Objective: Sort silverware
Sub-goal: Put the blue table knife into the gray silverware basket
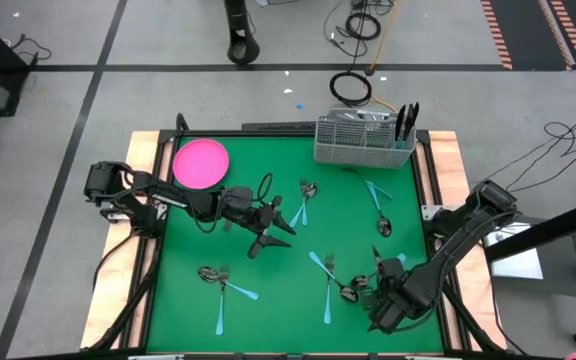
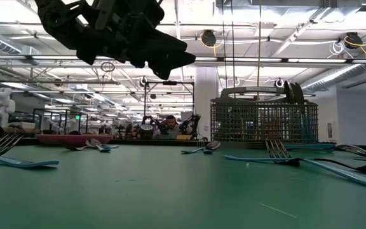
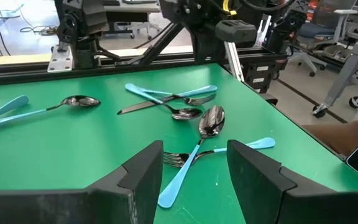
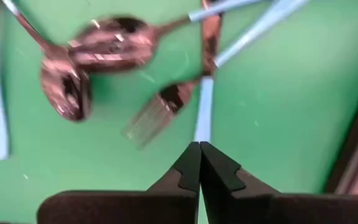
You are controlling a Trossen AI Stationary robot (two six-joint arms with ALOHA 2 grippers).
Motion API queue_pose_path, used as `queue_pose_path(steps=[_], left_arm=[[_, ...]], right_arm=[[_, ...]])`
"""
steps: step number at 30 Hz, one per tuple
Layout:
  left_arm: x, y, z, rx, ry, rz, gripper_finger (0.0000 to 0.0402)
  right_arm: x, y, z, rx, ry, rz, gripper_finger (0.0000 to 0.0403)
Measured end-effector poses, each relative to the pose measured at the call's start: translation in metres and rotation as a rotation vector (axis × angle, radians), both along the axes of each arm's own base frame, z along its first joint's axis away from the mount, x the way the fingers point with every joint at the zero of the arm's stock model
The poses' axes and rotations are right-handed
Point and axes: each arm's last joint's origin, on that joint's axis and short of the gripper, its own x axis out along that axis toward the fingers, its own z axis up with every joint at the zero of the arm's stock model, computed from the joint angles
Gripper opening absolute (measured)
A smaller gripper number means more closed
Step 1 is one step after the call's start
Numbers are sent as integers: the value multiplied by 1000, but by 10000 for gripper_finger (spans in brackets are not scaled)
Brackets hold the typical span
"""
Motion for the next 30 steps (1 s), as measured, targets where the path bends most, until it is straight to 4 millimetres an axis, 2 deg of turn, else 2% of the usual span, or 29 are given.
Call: queue_pose_path(steps=[6, 15, 20, 25, 30], left_arm=[[0, 0, 0, -6, 1, -8, 180], [0, -1, 0, -9, 3, -12, 180], [0, -1, 0, -9, 3, -12, 180], [0, -1, 0, -9, 3, -12, 180], [0, -1, 0, -5, 1, -13, 180]], right_arm=[[-1, -2, -17, -42, 5, 15, 10], [-7, -7, -51, -17, -12, 7, 110], [-11, -11, -65, 6, 1, 18, 142], [-12, -11, -75, 52, -15, 41, 139], [-13, -10, -76, 78, -13, 55, 106]])
